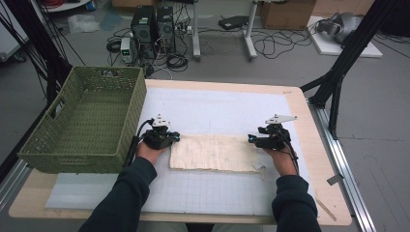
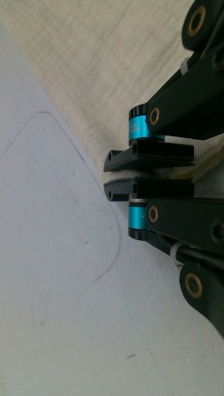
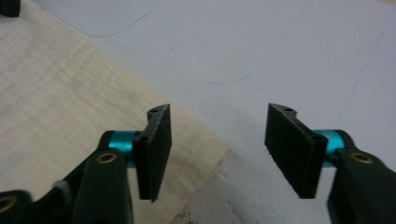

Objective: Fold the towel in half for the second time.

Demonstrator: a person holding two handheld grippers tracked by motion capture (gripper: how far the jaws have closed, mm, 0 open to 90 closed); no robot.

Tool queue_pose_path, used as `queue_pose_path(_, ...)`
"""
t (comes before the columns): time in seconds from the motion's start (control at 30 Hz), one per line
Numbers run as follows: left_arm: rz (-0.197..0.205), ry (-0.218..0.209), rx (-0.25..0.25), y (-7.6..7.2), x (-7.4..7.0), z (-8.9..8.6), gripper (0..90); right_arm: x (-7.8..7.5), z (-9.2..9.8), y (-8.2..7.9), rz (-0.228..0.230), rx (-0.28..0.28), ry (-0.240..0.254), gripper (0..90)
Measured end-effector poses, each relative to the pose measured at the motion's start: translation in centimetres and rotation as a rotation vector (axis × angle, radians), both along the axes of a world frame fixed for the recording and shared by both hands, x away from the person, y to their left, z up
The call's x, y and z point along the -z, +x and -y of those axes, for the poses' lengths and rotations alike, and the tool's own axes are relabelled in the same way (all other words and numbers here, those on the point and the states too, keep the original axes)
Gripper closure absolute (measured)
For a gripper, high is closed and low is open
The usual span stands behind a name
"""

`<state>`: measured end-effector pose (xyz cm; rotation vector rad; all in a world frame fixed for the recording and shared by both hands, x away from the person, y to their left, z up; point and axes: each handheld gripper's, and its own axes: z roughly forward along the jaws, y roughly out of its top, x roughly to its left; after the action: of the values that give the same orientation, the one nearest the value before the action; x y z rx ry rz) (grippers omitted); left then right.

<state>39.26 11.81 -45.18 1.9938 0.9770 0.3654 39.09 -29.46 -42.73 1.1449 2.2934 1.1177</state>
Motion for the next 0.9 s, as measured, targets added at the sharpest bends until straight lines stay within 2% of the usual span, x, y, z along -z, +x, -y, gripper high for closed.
queue_pose_path(0.07,-0.004,-0.008,0.001,0.0,0.0,-0.1,83.3,0.4,-0.1,0.3,-0.017,-0.020,-0.008,51.1)
queue_pose_path(0.27,-0.030,-0.081,-0.009,0.2,0.0,-0.8,82.9,1.5,-0.4,0.9,-0.065,-0.061,-0.027,63.5)
queue_pose_path(0.37,-0.030,-0.075,-0.007,0.2,0.0,-0.7,83.3,1.8,-0.2,1.0,-0.080,-0.070,-0.016,69.3)
queue_pose_path(0.43,-0.026,-0.063,-0.001,0.1,0.0,-0.6,83.6,1.8,-0.1,1.0,-0.090,-0.084,-0.008,81.1)
queue_pose_path(0.47,-0.027,-0.064,0.000,0.1,0.0,-0.6,83.9,1.8,-0.2,0.9,-0.083,-0.094,-0.017,85.2)
queue_pose_path(0.57,-0.033,-0.090,-0.009,0.2,0.0,-0.8,84.4,1.6,-0.5,0.8,-0.055,-0.110,-0.057,86.7)
queue_pose_path(0.63,-0.033,-0.104,-0.019,0.3,0.0,-1.1,84.6,1.6,-0.6,0.7,-0.041,-0.102,-0.067,86.9)
queue_pose_path(0.67,-0.015,-0.116,-0.027,0.3,-0.1,-1.3,84.6,1.5,-0.6,0.7,-0.033,-0.096,-0.074,87.0)
queue_pose_path(0.8,0.082,-0.150,-0.035,0.0,-1.0,-1.3,84.7,1.0,-0.7,0.7,0.049,-0.063,-0.091,87.0)
queue_pose_path(0.87,0.104,-0.154,-0.026,-0.1,-1.3,-1.3,84.7,0.8,-0.8,0.7,0.074,-0.051,-0.104,87.0)
queue_pose_path(0.9,0.101,-0.149,-0.015,-0.3,-1.4,-1.3,84.6,0.8,-0.8,0.6,0.079,-0.049,-0.105,87.0)
